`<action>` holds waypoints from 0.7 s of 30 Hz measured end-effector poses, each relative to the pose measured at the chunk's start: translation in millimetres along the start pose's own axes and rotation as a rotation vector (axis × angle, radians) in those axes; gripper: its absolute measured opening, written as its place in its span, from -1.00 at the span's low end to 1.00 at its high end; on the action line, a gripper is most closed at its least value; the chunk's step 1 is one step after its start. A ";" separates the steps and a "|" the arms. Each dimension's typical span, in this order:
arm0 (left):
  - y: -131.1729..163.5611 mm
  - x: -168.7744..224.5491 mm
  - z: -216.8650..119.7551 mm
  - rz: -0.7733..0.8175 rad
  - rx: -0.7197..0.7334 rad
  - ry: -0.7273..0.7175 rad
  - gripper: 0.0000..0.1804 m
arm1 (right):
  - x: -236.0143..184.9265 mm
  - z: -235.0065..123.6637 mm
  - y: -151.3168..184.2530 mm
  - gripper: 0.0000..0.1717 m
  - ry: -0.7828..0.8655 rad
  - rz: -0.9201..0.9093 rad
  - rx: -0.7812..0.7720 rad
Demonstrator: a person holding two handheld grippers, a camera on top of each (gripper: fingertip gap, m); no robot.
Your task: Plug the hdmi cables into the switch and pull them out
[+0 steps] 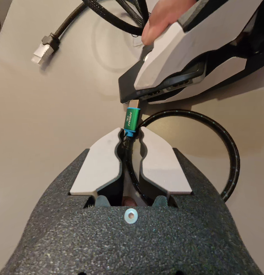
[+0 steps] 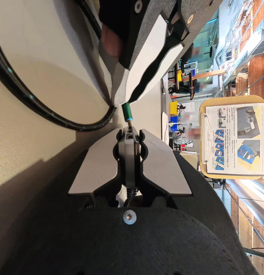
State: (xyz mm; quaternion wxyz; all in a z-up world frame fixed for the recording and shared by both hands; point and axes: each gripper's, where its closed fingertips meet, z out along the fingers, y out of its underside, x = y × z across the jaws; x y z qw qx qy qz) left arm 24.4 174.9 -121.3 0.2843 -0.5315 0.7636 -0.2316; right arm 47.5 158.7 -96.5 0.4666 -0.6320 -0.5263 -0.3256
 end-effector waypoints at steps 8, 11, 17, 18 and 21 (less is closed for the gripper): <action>-15.5 -14.8 -10.5 0.186 -0.054 -0.261 -0.86 | 19.5 -2.8 2.2 -0.75 0.099 -0.013 -0.013; -23.2 -19.8 -16.6 0.350 -0.112 -0.425 -0.87 | 24.0 -3.2 3.3 -0.75 0.131 -0.037 -0.024; -28.0 -20.3 -19.8 0.397 -0.114 -0.474 -0.87 | 22.3 -4.0 2.8 -0.75 0.141 -0.058 -0.019; -27.9 -19.9 -19.2 0.378 -0.098 -0.455 -0.86 | 21.4 -4.2 2.6 -0.75 0.139 -0.055 -0.014; -29.7 -21.4 -19.7 0.360 -0.061 -0.460 -0.86 | 23.2 -5.0 1.8 -0.75 0.147 -0.036 -0.008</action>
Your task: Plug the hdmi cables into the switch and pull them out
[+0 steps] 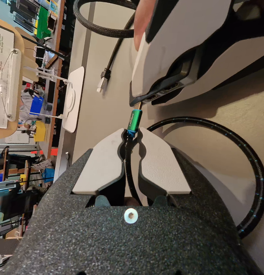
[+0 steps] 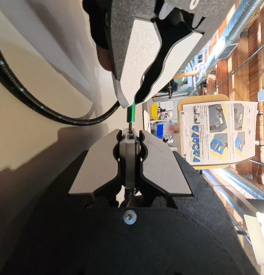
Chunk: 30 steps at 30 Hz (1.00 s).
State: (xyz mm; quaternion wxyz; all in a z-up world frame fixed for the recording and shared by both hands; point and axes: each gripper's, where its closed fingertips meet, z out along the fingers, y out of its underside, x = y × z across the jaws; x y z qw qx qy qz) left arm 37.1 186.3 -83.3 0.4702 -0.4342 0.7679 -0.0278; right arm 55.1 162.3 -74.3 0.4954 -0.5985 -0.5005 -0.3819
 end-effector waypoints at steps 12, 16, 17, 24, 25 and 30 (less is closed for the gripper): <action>-4.7 -2.8 -3.3 0.219 -0.009 -0.117 -0.88 | 3.6 -1.9 1.4 -0.75 -0.008 0.085 0.030; 1.1 -1.0 -4.1 0.219 -0.035 -0.073 -0.88 | 4.3 -2.4 -2.2 -0.75 0.000 0.081 0.041; 3.8 -0.4 -3.7 0.225 -0.050 -0.065 -0.88 | 3.9 -2.9 -3.7 -0.75 0.004 0.070 0.049; 9.4 1.1 -2.3 0.272 -0.095 -0.075 -0.89 | 1.3 -4.3 -6.9 -0.75 0.003 0.054 0.055; 8.7 1.3 -2.6 0.287 -0.099 -0.083 -0.89 | 0.9 -4.0 -6.2 -0.75 0.000 0.055 0.051; 7.1 1.5 -3.6 0.336 -0.101 -0.104 -0.89 | -1.7 -4.5 -6.3 -0.75 -0.002 0.039 0.061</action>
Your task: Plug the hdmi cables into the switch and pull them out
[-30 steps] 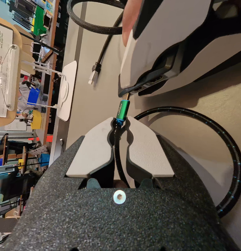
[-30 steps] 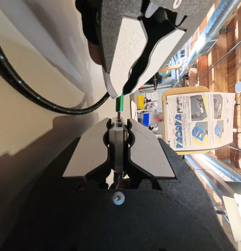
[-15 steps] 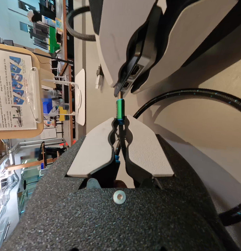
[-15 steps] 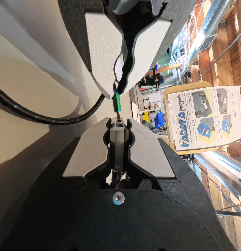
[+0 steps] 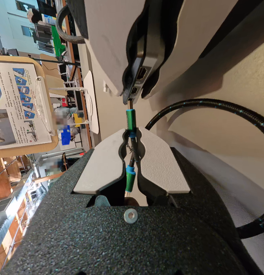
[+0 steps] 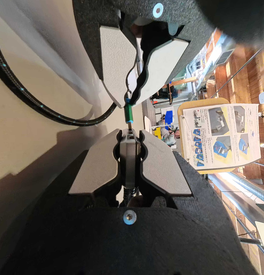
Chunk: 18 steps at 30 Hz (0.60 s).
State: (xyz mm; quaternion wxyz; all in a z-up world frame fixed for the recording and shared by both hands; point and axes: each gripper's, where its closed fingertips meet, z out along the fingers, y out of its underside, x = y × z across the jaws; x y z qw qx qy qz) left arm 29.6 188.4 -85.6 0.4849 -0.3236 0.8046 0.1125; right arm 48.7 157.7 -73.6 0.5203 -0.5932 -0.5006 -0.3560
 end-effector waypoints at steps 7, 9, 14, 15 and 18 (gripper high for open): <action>-4.5 4.7 -0.9 -0.038 0.097 0.041 -0.89 | -5.4 -0.5 1.3 -0.75 -0.037 0.013 0.044; -4.6 6.2 -0.2 -0.037 0.101 0.044 -0.89 | -6.6 -0.7 0.9 -0.75 -0.042 0.012 0.047; -6.2 4.2 -1.5 0.060 0.060 -0.020 -0.89 | -5.9 -0.2 2.1 -0.75 -0.037 0.025 0.022; -6.3 3.9 -2.1 0.080 0.052 -0.030 -0.89 | -5.7 -0.4 1.7 -0.75 -0.035 0.024 0.026; -6.8 2.8 -4.4 0.160 0.025 -0.061 -0.90 | -5.8 -1.3 0.3 -0.75 -0.037 0.024 0.034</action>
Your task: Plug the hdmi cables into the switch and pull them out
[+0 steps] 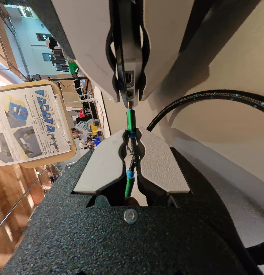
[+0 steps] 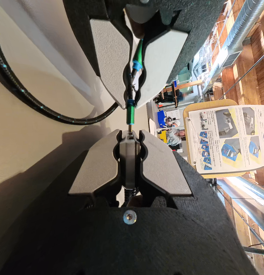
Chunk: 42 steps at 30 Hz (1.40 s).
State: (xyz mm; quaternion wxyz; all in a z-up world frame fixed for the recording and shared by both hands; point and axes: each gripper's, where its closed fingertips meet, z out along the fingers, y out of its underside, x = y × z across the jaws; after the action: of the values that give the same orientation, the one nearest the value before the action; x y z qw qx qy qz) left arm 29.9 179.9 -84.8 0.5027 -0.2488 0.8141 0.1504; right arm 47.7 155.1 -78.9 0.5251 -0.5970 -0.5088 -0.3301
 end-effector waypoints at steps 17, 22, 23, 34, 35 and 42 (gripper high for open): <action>-9.7 20.3 10.8 -0.120 0.004 0.115 -0.89 | -8.6 -1.8 -16.0 -0.78 -0.043 -0.012 0.046; -9.5 23.2 11.8 -0.142 0.023 0.139 -0.89 | -12.0 -5.3 -15.2 -0.76 -0.046 -0.088 0.069; -9.8 24.0 12.5 -0.148 0.026 0.145 -0.89 | -11.4 -6.1 -14.9 -0.75 -0.045 -0.094 0.068; -14.0 24.9 14.7 -0.179 0.047 0.148 -0.89 | 3.4 -16.8 5.6 -0.54 0.029 -0.028 -0.059; -14.4 25.0 15.0 -0.188 0.050 0.153 -0.89 | 2.4 -17.9 7.3 -0.55 0.018 0.002 -0.064; -21.0 17.4 13.4 -0.292 0.158 0.172 -0.67 | 9.6 -23.6 2.1 -0.76 -0.005 0.113 -0.008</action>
State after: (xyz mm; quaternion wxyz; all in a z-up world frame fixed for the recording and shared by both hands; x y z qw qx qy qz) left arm 45.1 164.7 -106.3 0.4656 -0.3358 0.8187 -0.0105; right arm 55.6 135.0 -65.2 0.5394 -0.6278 -0.4742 -0.3002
